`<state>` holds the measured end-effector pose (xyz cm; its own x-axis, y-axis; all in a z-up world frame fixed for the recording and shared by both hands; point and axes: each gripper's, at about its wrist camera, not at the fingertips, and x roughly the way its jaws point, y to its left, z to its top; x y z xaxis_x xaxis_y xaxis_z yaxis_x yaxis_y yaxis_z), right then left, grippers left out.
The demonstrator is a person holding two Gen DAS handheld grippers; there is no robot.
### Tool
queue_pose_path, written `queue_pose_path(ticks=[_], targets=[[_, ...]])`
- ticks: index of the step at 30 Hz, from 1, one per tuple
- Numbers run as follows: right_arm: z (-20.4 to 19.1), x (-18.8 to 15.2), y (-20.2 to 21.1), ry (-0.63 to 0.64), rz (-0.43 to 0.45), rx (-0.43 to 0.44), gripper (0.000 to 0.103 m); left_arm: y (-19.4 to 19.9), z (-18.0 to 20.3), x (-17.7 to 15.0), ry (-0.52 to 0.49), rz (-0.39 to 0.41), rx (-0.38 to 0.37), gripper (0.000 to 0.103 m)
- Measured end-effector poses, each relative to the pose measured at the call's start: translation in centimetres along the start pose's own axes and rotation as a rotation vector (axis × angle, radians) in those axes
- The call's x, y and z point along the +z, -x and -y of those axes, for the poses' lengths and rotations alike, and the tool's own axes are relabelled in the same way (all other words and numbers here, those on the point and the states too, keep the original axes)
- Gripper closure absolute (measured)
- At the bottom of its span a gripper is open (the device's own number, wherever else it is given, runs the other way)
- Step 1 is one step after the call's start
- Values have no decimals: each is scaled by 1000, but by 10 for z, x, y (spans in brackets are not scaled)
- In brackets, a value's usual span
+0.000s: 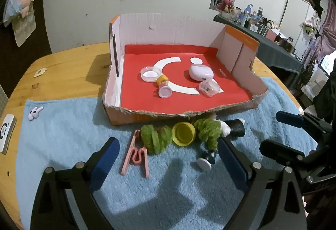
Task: Organize objects
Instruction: 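Move both open grippers down toward the toys on the blue towel, then grasp the pink clothespin with the left gripper while the right gripper grasps the black-and-white doll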
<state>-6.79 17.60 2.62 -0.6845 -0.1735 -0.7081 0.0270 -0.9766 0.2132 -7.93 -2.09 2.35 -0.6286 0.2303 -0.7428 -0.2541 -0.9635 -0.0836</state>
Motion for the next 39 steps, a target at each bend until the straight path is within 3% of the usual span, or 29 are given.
queue_pose_path(ticks=[8, 13, 22, 25, 29, 39], targets=[[-6, -1, -3, 11, 0, 6, 4, 1, -5, -4, 4, 9, 8, 9], [-11, -1, -7, 31, -4, 2, 4, 0, -11, -6, 8, -5, -1, 27], [-5, 1, -19, 31, -22, -42, 5, -11, -23, -12, 22, -42, -3, 43], [-1, 1, -25, 29, -35, -59, 12, -16, -26, -14, 30, -59, 0, 48], [5, 2, -35, 27, -59, -69, 17, -21, -28, -16, 31, -75, 9, 49], [-5, 11, -52, 78, -81, -43, 17, -28, -31, -11, 26, -89, 22, 49]])
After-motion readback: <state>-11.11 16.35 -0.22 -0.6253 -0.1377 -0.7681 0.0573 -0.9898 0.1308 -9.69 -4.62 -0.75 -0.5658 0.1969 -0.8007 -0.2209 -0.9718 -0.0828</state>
